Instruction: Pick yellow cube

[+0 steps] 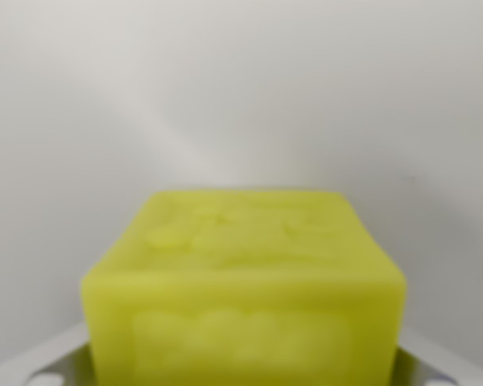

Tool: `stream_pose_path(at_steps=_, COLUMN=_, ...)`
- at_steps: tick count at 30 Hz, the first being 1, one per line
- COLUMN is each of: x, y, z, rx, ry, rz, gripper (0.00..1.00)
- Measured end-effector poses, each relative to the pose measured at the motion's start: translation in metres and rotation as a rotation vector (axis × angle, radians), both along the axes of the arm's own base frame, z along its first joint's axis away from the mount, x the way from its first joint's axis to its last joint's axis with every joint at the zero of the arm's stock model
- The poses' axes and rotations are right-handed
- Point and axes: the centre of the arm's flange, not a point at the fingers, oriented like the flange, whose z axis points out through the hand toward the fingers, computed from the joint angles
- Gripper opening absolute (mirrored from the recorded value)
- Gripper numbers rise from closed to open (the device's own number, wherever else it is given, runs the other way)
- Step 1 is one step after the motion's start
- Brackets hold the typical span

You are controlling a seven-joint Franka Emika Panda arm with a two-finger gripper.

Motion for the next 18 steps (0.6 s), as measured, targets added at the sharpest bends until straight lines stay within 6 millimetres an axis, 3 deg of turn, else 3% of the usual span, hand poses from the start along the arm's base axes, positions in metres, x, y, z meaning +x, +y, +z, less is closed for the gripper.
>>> stream_pose_path(at_steps=18, x=0.0, y=0.0, z=0.03, rx=0.0, ry=0.0, rz=0.0, gripper=0.0)
